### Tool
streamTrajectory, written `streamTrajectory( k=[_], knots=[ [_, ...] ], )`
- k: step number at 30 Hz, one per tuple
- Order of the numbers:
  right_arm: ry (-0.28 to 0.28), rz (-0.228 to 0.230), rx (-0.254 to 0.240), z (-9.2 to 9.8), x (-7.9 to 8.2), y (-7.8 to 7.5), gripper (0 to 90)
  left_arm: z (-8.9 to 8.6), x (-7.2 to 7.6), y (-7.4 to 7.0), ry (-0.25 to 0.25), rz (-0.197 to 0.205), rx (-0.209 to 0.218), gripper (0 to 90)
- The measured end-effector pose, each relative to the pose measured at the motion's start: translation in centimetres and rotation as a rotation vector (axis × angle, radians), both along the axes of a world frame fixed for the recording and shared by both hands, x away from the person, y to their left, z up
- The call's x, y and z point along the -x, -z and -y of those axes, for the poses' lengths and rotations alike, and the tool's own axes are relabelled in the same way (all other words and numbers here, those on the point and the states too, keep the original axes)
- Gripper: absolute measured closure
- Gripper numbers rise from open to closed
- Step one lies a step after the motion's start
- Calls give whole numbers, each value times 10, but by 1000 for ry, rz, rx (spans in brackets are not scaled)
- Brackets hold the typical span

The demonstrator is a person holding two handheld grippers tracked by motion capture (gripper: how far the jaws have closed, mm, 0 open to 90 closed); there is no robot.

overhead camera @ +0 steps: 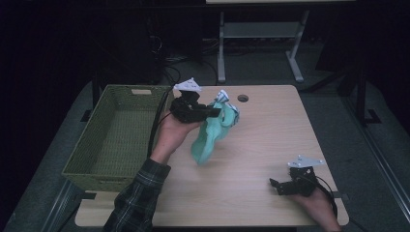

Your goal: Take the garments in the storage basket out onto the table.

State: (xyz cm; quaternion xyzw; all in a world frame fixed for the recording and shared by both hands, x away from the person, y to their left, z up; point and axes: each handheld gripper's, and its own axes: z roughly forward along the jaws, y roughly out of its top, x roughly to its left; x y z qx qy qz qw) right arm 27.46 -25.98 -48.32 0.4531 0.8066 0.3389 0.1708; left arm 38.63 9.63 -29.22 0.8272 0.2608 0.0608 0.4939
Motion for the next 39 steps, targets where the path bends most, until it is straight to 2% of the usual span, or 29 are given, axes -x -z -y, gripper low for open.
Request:
streamTrajectory(
  k=[8, 15, 22, 32, 39],
  knots=[
    [-1, 0, 0, 0, 0, 0, 12, 23, -1, 27, 4, -26, -26, 831],
    [-3, 2, 2, 0, 0, 0, 12, 42, -1, 49, 9, -41, -64, 830],
    [-2, 2, 4, 0, 0, 0, 12, 58, -1, 73, 15, -71, -74, 829],
    [-1, 0, 3, 0, 0, 0, 13, 84, -2, 110, 43, -78, -157, 825],
    [-1, 1, 1, 0, 0, 0, 12, 100, 0, 134, 54, -100, -177, 820]
  ],
)
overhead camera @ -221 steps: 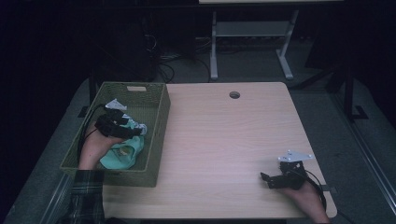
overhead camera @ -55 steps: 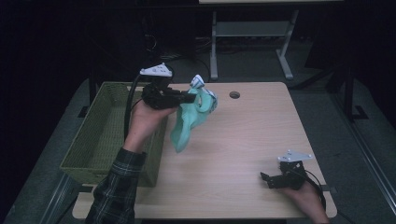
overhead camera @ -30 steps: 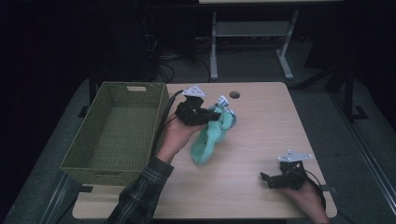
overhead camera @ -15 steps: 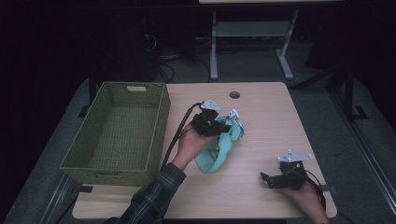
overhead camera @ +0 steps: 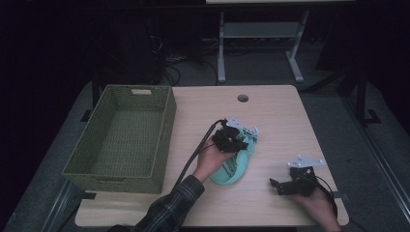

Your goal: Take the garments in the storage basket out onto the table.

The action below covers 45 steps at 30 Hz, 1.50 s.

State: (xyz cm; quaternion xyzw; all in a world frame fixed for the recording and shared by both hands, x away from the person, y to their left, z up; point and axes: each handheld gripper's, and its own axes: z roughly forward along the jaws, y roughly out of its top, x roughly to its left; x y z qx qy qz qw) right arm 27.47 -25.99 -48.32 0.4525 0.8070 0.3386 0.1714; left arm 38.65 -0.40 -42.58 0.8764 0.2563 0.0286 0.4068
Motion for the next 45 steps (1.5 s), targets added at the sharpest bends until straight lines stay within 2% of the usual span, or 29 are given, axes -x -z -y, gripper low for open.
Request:
streamTrajectory(
  k=[4, 6, 7, 9, 12, 13, 14, 18, 22, 26, 31, 37, 42, 44, 45],
  knots=[
    [-1, 1, 2, 0, 0, 0, 12, 8, 0, 14, 6, -23, -17, 815],
    [-1, 0, 1, 0, 0, 0, 12, 10, -1, 20, 25, -22, -44, 808],
    [0, 0, 0, 0, 0, 0, 12, 11, 0, 22, 20, -26, -42, 799],
    [0, 0, 0, 0, 0, 0, 13, 12, 1, 23, 21, -26, -38, 735],
    [-1, 0, 0, 0, 0, 0, 12, 11, 3, 16, 21, -20, -22, 599],
    [-2, 1, 2, 0, 0, 0, 12, 9, 3, 12, 33, -7, -30, 560],
    [-2, 1, 2, 0, 0, 0, 13, 7, 4, 9, 30, -1, -19, 528],
    [-2, 1, 3, 0, 0, 0, 12, -8, 6, -9, 32, 33, -10, 478],
    [-1, 1, 3, 0, 0, 0, 12, -27, 10, -20, 8, 54, -6, 539],
    [-1, 1, 3, 0, 0, 0, 12, -47, 14, -23, -19, 63, -27, 705],
    [0, 1, 3, 0, 0, 0, 12, -72, 16, -17, -56, 61, -55, 883],
    [-1, 1, 3, 0, 0, 0, 12, -89, 22, -1, -96, 31, -107, 896],
    [-1, 1, 3, 0, 0, 0, 12, -90, 26, 20, -105, 13, -167, 896],
    [-1, 1, 3, 0, 0, 0, 12, -89, 27, 24, -98, 14, -204, 896],
    [-2, 2, 3, 0, 0, 0, 13, -88, 28, 26, -102, 10, -207, 896]
  ],
)
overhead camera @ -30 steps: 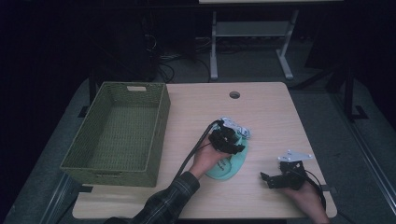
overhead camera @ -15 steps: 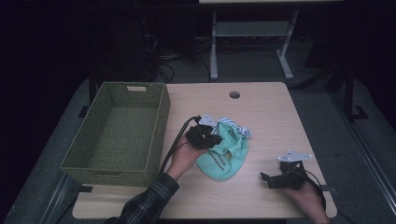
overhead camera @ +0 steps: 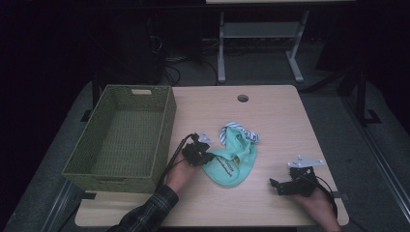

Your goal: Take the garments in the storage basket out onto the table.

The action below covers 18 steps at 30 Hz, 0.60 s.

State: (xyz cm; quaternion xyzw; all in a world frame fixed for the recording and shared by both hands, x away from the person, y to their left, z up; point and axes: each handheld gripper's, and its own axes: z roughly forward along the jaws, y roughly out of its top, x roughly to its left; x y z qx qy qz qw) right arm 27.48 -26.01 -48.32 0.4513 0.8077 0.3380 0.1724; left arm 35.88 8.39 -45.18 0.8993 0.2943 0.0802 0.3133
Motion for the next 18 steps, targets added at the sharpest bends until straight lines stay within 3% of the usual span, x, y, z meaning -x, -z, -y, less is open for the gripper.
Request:
streamTrajectory(
  k=[4, 18],
  knots=[
    [0, 0, 0, 0, 0, 0, 13, 1, 5, 5, 18, -13, -25, 896],
    [-2, -11, 7, -1, 0, -1, 13, -5, 33, 4, 95, -45, -6, 890]
  ],
)
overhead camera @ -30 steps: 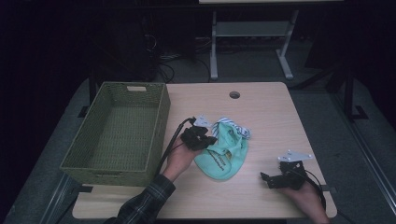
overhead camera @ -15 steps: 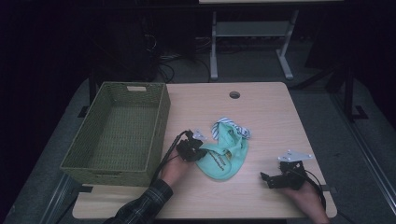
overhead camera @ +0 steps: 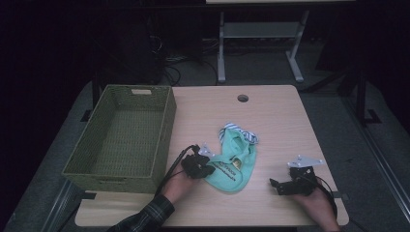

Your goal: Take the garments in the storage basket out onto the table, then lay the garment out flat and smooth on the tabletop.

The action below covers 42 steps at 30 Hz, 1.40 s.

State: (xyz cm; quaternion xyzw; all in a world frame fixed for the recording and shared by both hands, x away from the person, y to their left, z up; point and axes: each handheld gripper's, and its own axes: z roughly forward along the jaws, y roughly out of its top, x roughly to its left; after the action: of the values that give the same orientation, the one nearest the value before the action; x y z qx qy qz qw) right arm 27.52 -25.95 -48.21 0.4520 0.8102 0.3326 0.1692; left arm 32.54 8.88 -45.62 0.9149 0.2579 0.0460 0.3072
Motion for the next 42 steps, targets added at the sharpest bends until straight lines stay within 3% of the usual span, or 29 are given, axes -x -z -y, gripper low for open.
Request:
streamTrajectory(
  k=[3, 15, 23, 29, 42],
  knots=[
    [-5, -23, 0, 0, -1, -2, 37, -3, 1, 0, 1, -9, 10, 890],
    [-63, 0, -62, -12, -18, -21, 87, -3, 1, 1, 19, 3, 9, 892],
    [-109, 10, -90, -25, -41, -36, 143, -4, 0, 1, 14, -9, 16, 894],
    [-154, 24, -83, -38, -60, -47, 172, -3, 1, 1, 11, -5, 17, 894],
    [-214, 36, -99, -59, -98, -59, 238, -5, -1, 1, 10, -13, 18, 894]
  ],
)
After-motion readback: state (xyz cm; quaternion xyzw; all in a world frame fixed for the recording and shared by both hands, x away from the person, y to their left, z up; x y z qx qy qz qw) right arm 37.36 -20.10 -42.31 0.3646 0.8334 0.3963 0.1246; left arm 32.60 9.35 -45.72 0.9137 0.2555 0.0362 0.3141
